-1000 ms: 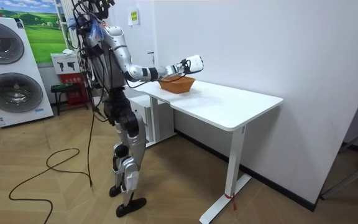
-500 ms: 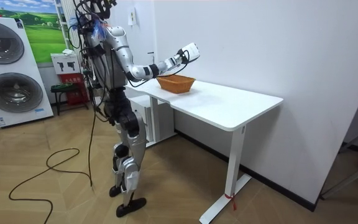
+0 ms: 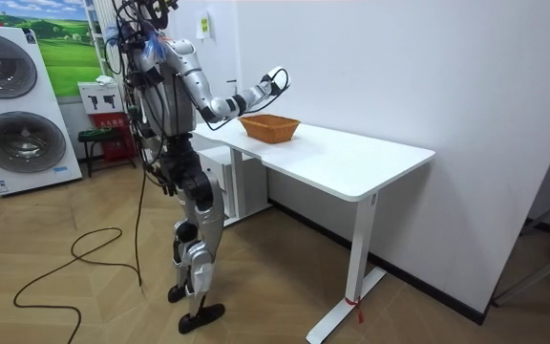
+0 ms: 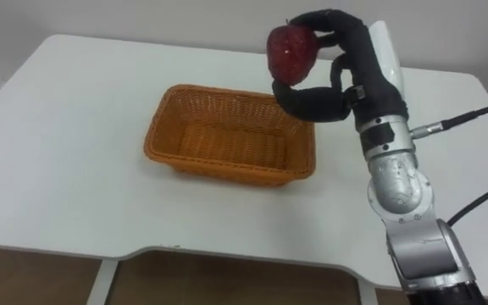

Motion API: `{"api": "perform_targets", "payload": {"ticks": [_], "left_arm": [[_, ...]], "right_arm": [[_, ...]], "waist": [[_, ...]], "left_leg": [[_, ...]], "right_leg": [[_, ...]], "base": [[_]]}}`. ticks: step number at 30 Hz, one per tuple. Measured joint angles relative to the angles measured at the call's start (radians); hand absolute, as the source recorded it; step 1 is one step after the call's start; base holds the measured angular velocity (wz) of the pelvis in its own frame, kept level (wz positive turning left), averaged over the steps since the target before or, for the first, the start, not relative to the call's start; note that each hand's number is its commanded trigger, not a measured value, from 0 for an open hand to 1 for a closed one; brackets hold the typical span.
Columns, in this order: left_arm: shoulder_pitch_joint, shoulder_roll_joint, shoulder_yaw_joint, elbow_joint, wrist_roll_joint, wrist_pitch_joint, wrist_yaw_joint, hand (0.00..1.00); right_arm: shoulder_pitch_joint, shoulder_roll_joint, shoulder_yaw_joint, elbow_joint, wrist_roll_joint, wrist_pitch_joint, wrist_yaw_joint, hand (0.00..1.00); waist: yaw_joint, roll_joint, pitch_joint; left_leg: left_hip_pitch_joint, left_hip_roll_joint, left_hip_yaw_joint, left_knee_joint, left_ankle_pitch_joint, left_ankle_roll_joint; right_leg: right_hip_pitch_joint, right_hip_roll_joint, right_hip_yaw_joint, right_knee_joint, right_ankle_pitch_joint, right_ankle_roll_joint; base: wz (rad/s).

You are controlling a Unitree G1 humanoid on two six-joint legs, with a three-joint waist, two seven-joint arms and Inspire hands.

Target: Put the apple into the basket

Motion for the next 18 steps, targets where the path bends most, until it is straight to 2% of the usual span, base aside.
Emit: {"api": "perform_targets", "payload": {"ticks": [5,10,18], "left_arm": [[-0.007,0.003,0.000,0.000,-0.001,0.000,-0.009,0.00],[-0.015,0.008,0.000,0.000,-0.001,0.000,-0.007,0.00],[-0.019,0.009,0.000,0.000,-0.001,-0.002,-0.011,0.00]], "right_arm": [[0.000,-0.001,0.050,0.000,-0.014,0.023,0.058,0.00],[-0.001,-0.001,0.070,-0.001,-0.017,0.023,0.095,0.00],[-0.002,0.000,0.068,-0.008,-0.032,0.023,0.119,0.00]], "waist": [[0.006,0.001,-0.0003],[0.008,-0.004,-0.0034],[0.003,-0.003,-0.0024]], "left_leg": [[0.002,0.000,0.000,-0.001,0.000,0.000],[0.004,0.000,0.001,-0.001,0.000,0.000],[0.001,0.000,0.000,-0.001,0.000,0.000]], "right_leg": [[-0.004,0.000,0.005,0.000,0.000,0.000],[-0.005,0.000,0.011,0.000,0.000,0.000],[-0.003,0.000,0.003,0.000,0.000,0.000]], "base": [[0.00],[0.00],[0.00]]}}
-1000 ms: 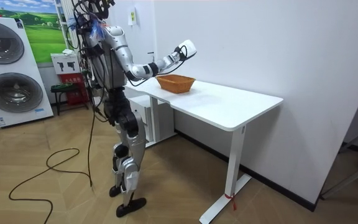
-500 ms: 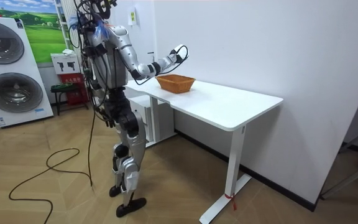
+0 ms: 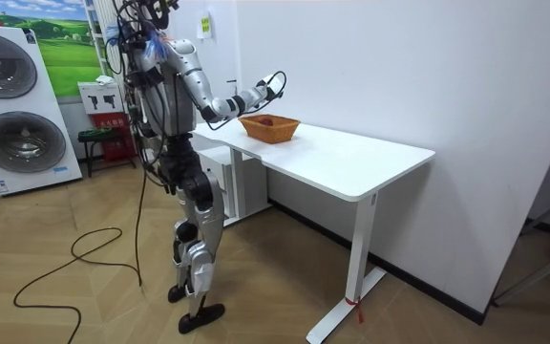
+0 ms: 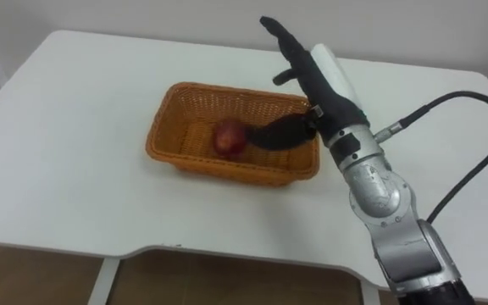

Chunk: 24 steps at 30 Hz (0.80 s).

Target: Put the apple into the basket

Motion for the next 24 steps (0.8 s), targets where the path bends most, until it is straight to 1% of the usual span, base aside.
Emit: {"api": "perform_targets", "payload": {"ticks": [4,8,11,14,17,19,20,21,22,24], "left_arm": [[0.000,0.000,-0.001,0.001,-0.001,-0.002,0.000,0.00],[-0.001,0.000,0.001,0.003,0.000,-0.007,-0.003,0.00],[-0.002,0.000,0.000,0.023,-0.002,-0.008,0.005,0.00],[0.007,0.000,0.000,0.037,-0.002,-0.012,0.020,0.00],[0.021,0.000,0.009,0.037,0.000,-0.028,0.047,0.00],[0.034,-0.002,0.014,0.035,0.000,-0.029,0.057,0.00],[0.044,-0.002,0.024,0.032,0.000,-0.033,0.058,0.00],[0.051,0.000,0.029,0.033,-0.001,-0.039,0.059,0.00],[0.055,0.000,0.033,0.033,-0.001,-0.042,0.059,0.00],[0.072,0.000,0.058,0.033,-0.001,-0.049,0.062,0.00]], "right_arm": [[0.000,0.001,-0.004,-0.001,0.002,-0.002,-0.001,0.00],[0.000,0.004,-0.033,-0.008,0.005,-0.003,-0.018,0.00],[0.000,0.003,-0.059,-0.024,0.042,-0.015,-0.061,0.00],[0.000,0.002,-0.094,-0.033,0.080,-0.024,-0.090,0.00],[0.000,0.002,-0.149,-0.071,0.080,-0.028,-0.160,0.00],[0.000,0.002,-0.189,-0.086,0.080,-0.049,-0.213,0.00],[0.000,0.002,-0.229,-0.088,0.082,-0.069,-0.252,0.00],[0.000,0.001,-0.275,-0.097,0.082,-0.075,-0.296,0.00],[0.000,0.000,-0.297,-0.101,0.077,-0.079,-0.319,0.00],[0.001,0.000,-0.380,-0.105,0.066,-0.103,-0.422,0.00]], "waist": [[-0.008,0.000,-0.0001],[-0.013,0.000,0.0002],[-0.017,0.002,0.0010],[-0.030,0.001,0.0004],[-0.041,0.000,-0.0006],[-0.057,-0.001,-0.0007],[-0.062,-0.004,-0.0034],[-0.065,-0.005,-0.0040],[-0.070,-0.005,-0.0039],[-0.086,-0.005,-0.0048]], "left_leg": [[0.000,-0.001,-0.003,0.002,0.000,0.000],[0.000,-0.001,-0.002,0.001,0.000,0.000],[0.002,0.000,0.003,-0.002,0.000,0.000],[0.003,0.000,0.003,-0.002,0.000,0.000],[0.013,0.000,0.005,-0.006,0.000,0.000],[0.020,0.000,0.003,-0.008,0.000,0.000],[0.021,0.000,0.004,-0.007,0.000,0.000],[0.020,0.000,0.006,-0.007,0.000,0.000],[0.019,0.000,0.007,-0.007,0.000,0.000],[0.020,0.001,0.013,-0.007,0.000,0.000]], "right_leg": [[0.004,0.000,-0.005,0.000,0.000,0.000],[0.004,-0.001,-0.004,0.000,0.000,0.000],[0.004,0.000,0.007,0.000,0.000,0.000],[0.008,0.000,0.007,0.000,0.000,0.000],[0.010,0.000,0.007,-0.001,0.000,0.000],[0.019,0.000,0.006,-0.001,0.000,0.000],[0.019,0.000,0.005,-0.003,0.000,0.000],[0.018,0.000,0.005,-0.003,0.000,0.000],[0.017,0.000,0.005,-0.003,0.000,0.000],[0.016,0.001,0.006,-0.003,0.001,0.000]], "base": [[0.02],[0.00],[-0.03],[0.00],[0.00],[0.02],[0.00],[0.00],[0.00],[-0.07]]}}
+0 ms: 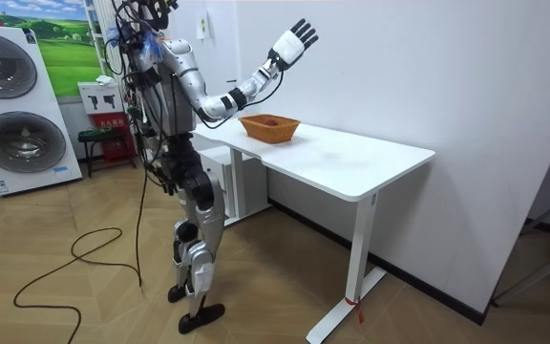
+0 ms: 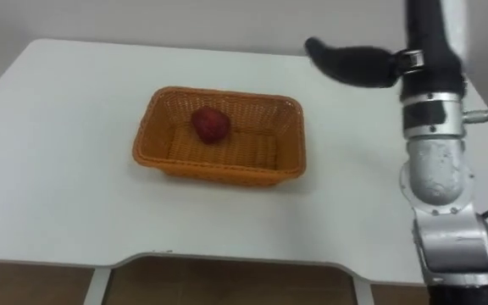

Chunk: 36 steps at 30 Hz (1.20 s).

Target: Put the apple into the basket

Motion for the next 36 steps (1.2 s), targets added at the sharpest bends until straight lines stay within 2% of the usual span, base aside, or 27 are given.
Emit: {"api": "perform_targets", "payload": {"ticks": [1,3,6,8,11,13,14,16,17,18,20,22,25,29,33,34,36], "left_arm": [[0.003,0.000,0.006,0.000,0.000,0.000,0.001,0.00],[0.015,-0.001,0.010,0.000,0.000,0.000,0.005,0.00],[0.023,0.000,0.010,-0.002,-0.001,0.000,0.010,0.00],[0.032,-0.001,0.026,-0.010,-0.001,0.000,0.010,0.00],[0.052,-0.004,0.035,-0.035,0.000,0.010,0.026,0.00],[0.050,-0.008,0.048,-0.038,-0.001,0.017,0.031,0.00],[0.045,-0.009,0.060,-0.042,-0.001,0.025,0.035,0.00],[0.045,-0.010,0.064,-0.048,-0.005,0.039,0.048,0.00],[0.052,-0.010,0.065,-0.056,-0.009,0.048,0.050,0.00],[0.047,-0.010,0.073,-0.068,-0.010,0.054,0.050,0.00],[0.049,-0.011,0.080,-0.075,-0.013,0.063,0.052,0.00],[0.042,-0.014,0.079,-0.080,-0.021,0.078,0.053,0.00],[0.043,-0.017,0.082,-0.122,-0.020,0.098,0.052,0.00],[0.043,-0.027,0.084,-0.122,-0.018,0.112,0.052,0.00],[0.050,-0.034,0.082,-0.141,-0.017,0.113,0.047,0.00],[0.049,-0.034,0.081,-0.142,-0.017,0.113,0.046,0.00],[0.042,-0.035,0.079,-0.138,-0.013,0.112,0.047,0.00]], "right_arm": [[0.000,0.000,-0.017,-0.001,0.000,-0.002,-0.027,0.00],[0.002,-0.002,-0.073,-0.001,0.000,-0.008,-0.130,0.00],[0.014,-0.007,-0.136,0.000,0.009,-0.019,-0.215,0.00],[0.073,-0.031,-0.199,0.011,0.051,-0.023,-0.303,0.00],[0.136,-0.031,-0.260,0.092,0.082,-0.029,-0.402,0.00],[0.161,-0.031,-0.299,0.190,0.126,-0.020,-0.443,0.00],[0.184,-0.030,-0.327,0.255,0.156,0.000,-0.462,0.00],[0.217,-0.030,-0.340,0.341,0.209,0.027,-0.492,0.00],[0.232,-0.029,-0.340,0.391,0.247,0.039,-0.505,0.00],[0.244,-0.028,-0.340,0.465,0.280,0.039,-0.517,0.00],[0.254,-0.028,-0.337,0.589,0.346,0.056,-0.518,0.00],[0.268,-0.020,-0.322,0.701,0.404,0.074,-0.510,0.00],[0.287,0.025,-0.323,0.879,0.507,0.117,-0.464,0.00],[0.289,0.069,-0.321,1.152,0.619,0.147,-0.393,0.00],[0.306,0.114,-0.266,1.234,0.626,0.190,-0.313,0.00],[0.307,0.114,-0.244,1.239,0.625,0.192,-0.301,0.00],[0.306,0.117,-0.166,1.282,0.607,0.193,-0.229,0.00]], "waist": [[-0.002,0.001,-0.0003],[-0.029,0.004,-0.0019],[-0.052,0.006,-0.0049],[-0.071,0.003,-0.0080],[-0.099,-0.002,-0.0114],[-0.105,-0.002,-0.0111],[-0.109,-0.005,-0.0121],[-0.118,-0.003,-0.0120],[-0.128,-0.005,-0.0091],[-0.132,-0.002,-0.0095],[-0.129,0.005,-0.0119],[-0.132,0.013,-0.0096],[-0.129,0.014,-0.0100],[-0.130,0.018,-0.0092],[-0.129,0.021,-0.0068],[-0.129,0.026,-0.0040],[-0.122,0.027,-0.0038]], "left_leg": [[0.001,0.001,0.003,0.000,0.000,0.000],[0.000,0.001,0.009,-0.004,0.000,0.000],[-0.003,0.001,0.005,-0.007,0.000,0.000],[0.001,0.001,0.007,-0.009,0.000,0.000],[-0.001,0.001,0.012,-0.008,0.000,0.000],[-0.001,0.001,0.015,-0.008,0.000,0.001],[-0.002,0.001,0.016,-0.008,0.000,0.001],[-0.004,0.001,0.017,-0.010,0.000,0.001],[-0.006,0.001,0.017,-0.015,0.000,0.001],[-0.003,0.001,0.017,-0.019,0.000,0.001],[0.000,0.002,0.025,-0.023,0.001,0.001],[-0.001,0.001,0.032,-0.024,0.001,0.002],[0.000,0.002,0.031,-0.030,0.002,0.002],[0.000,0.001,0.031,-0.029,0.002,0.002],[0.000,0.002,0.039,-0.026,0.002,0.002],[-0.002,0.002,0.040,-0.028,0.002,0.003],[0.000,0.002,0.039,-0.028,0.001,0.004]], "right_leg": [[0.000,0.000,0.001,0.000,0.000,0.000],[-0.002,0.001,0.003,0.003,0.000,0.000],[-0.015,0.000,0.003,0.004,0.000,0.000],[-0.011,0.000,0.003,0.003,0.000,0.000],[-0.012,0.000,0.003,0.003,0.000,0.000],[-0.013,0.000,0.010,0.004,0.000,0.000],[-0.015,-0.001,0.010,0.005,0.000,0.001],[-0.016,-0.001,0.010,0.006,0.001,0.001],[-0.015,-0.001,0.010,0.006,0.001,0.001],[-0.016,0.001,0.018,0.005,0.001,0.001],[-0.017,0.003,0.032,0.005,0.001,0.000],[-0.020,0.001,0.033,0.006,0.001,0.000],[-0.027,0.002,0.035,0.004,0.001,0.000],[-0.020,0.002,0.035,0.003,0.001,0.001],[-0.023,0.002,0.041,0.004,0.001,0.001],[-0.025,0.002,0.042,0.005,0.001,0.001],[-0.024,0.002,0.040,0.004,0.002,0.001]], "base": [[-0.14],[-0.07],[0.00],[0.00],[-0.03],[-0.09],[0.00],[0.00],[-0.04],[-0.05],[-0.10],[-0.04],[-0.01],[-0.01],[-0.05],[-0.04],[0.00]]}}
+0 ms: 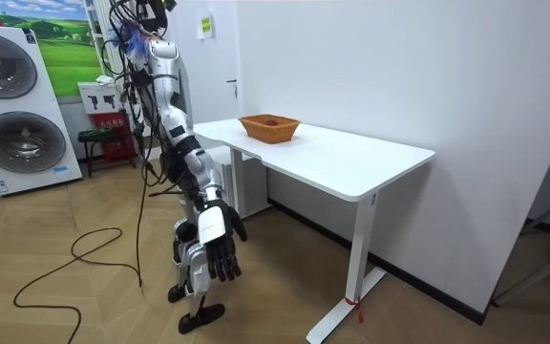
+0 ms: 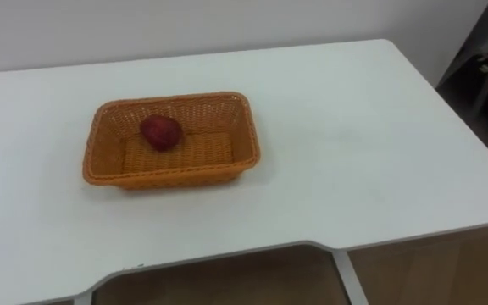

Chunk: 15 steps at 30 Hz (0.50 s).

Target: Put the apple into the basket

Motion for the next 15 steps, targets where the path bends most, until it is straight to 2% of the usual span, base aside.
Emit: {"api": "perform_targets", "payload": {"ticks": [4,6,10,15], "left_arm": [[-0.003,-0.004,-0.001,0.026,-0.001,-0.001,0.000,0.00],[-0.001,-0.010,-0.006,0.026,0.013,0.001,0.001,0.00],[0.005,-0.025,-0.014,0.028,0.013,0.000,0.001,0.00],[-0.007,-0.034,-0.050,0.045,0.012,-0.003,0.001,0.00]], "right_arm": [[-0.005,0.019,0.109,0.074,-0.049,0.017,0.102,0.00],[0.003,0.031,0.166,0.094,-0.069,0.020,0.178,0.00],[0.014,0.057,0.263,0.096,-0.112,0.032,0.303,0.00],[0.012,0.064,0.358,0.093,-0.206,0.031,0.431,0.00]], "waist": [[0.029,0.005,0.0008],[0.036,0.010,0.0018],[0.052,0.015,0.0022],[0.069,0.027,0.0027]], "left_leg": [[0.016,0.000,0.005,-0.004,0.000,0.000],[0.015,-0.001,-0.004,-0.003,-0.001,0.001],[0.014,-0.001,-0.007,0.003,-0.001,0.000],[0.011,-0.001,-0.008,0.004,-0.002,0.001]], "right_leg": [[0.006,0.002,0.015,0.001,0.000,0.000],[0.008,-0.001,-0.001,-0.001,0.000,0.000],[0.009,0.000,-0.003,-0.002,0.000,0.000],[0.008,-0.001,-0.007,-0.004,0.000,0.000]], "base": [[-0.05],[0.10],[0.02],[0.00]]}}
